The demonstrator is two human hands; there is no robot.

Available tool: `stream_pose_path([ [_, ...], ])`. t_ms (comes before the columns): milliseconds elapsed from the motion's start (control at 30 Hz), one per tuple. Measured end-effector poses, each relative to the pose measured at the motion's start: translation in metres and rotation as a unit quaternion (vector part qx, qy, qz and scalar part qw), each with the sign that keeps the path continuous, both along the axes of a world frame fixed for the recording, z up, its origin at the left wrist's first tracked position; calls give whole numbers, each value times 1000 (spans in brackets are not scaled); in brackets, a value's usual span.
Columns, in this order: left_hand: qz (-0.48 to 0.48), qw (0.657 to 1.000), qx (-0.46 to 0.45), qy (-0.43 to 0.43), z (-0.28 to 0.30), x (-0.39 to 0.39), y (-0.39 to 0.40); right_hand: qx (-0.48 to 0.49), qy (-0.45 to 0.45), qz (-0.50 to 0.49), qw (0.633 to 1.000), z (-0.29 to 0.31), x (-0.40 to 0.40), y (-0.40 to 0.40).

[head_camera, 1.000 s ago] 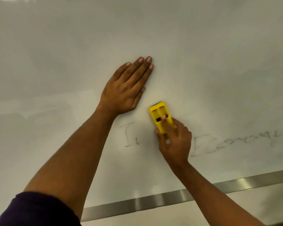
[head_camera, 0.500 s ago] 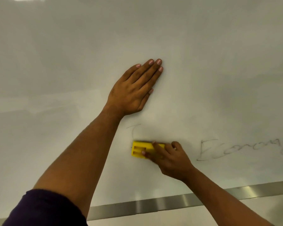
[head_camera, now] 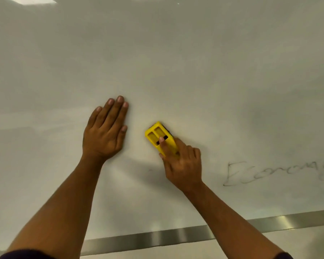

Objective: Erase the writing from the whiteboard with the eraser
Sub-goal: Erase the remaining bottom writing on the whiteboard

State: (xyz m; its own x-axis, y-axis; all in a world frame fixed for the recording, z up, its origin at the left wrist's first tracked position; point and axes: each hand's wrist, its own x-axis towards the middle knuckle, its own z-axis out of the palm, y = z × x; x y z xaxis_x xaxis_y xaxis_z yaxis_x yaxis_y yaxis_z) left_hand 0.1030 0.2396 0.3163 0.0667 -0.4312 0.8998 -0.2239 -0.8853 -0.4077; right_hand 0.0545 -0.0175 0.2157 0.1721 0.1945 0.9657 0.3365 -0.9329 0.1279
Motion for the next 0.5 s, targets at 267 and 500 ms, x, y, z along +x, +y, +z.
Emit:
stream_pose_path([
  [267, -7, 999, -48, 7, -12, 3, -7, -149, -4, 10, 989, -26, 4, -12],
  [500, -21, 993, -110, 28, -24, -2, -26, -376, 21, 86, 922, -55, -5, -38],
])
